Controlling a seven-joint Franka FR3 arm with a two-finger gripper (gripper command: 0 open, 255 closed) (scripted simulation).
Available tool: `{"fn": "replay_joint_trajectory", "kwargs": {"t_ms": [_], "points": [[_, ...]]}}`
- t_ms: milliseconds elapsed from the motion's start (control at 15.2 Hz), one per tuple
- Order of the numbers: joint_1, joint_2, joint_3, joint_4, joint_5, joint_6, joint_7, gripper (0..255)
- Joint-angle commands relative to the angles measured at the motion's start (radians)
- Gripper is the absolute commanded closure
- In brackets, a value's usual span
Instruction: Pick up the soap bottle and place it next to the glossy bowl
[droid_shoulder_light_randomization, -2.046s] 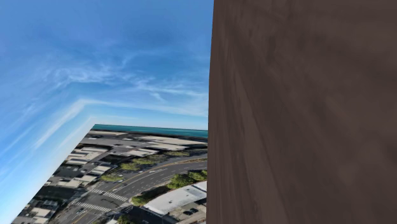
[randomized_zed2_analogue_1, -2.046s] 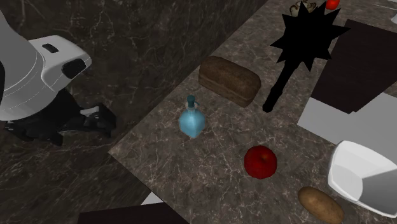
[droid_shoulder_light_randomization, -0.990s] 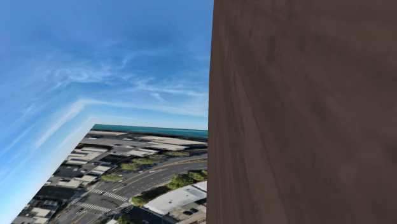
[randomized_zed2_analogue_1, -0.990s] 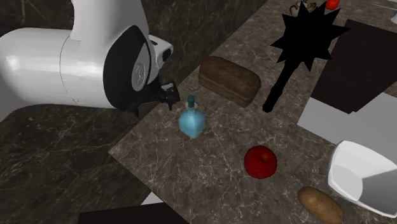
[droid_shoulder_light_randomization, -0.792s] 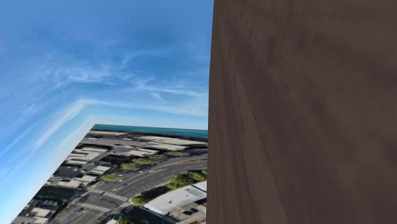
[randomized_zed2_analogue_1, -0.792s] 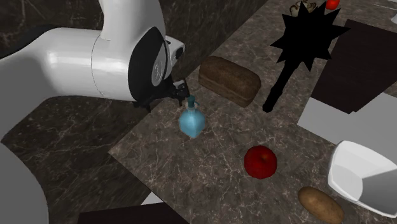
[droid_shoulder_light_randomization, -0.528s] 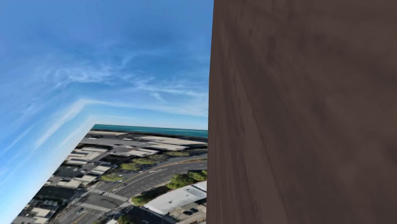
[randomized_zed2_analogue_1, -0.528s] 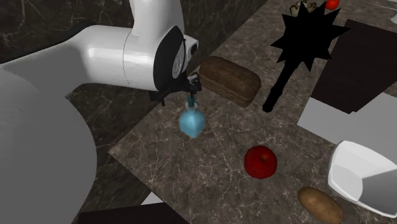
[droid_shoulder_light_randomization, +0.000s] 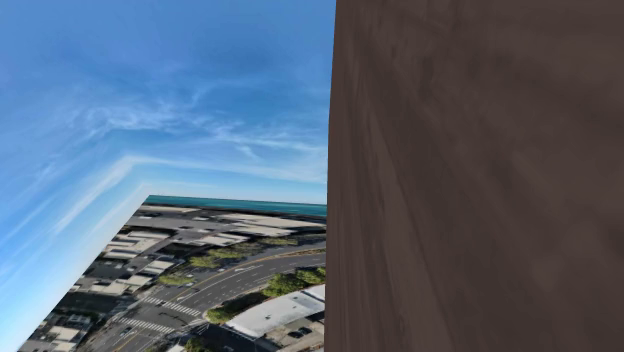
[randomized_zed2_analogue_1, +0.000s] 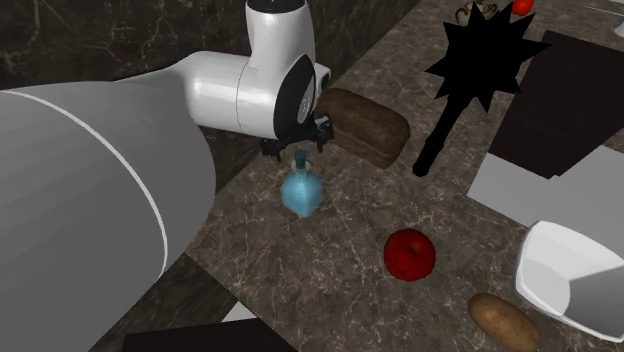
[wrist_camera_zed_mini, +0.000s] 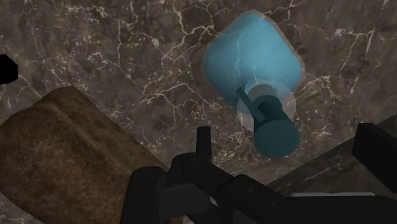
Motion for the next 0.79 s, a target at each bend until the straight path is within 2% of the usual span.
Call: {"fn": "replay_joint_trajectory", "kwargs": {"t_ms": [0, 198, 660, 726], "points": [[-0.001, 0.014, -0.002, -0.008, 0.005, 0.023, -0.005, 0], [-0.002, 0.033, -0.003, -0.023, 0.011, 0.055, -0.009, 0], [-0.002, 0.032, -0.002, -0.023, 0.011, 0.055, -0.009, 0], [-0.002, 0.032, -0.002, -0.023, 0.011, 0.055, -0.009, 255]]}}
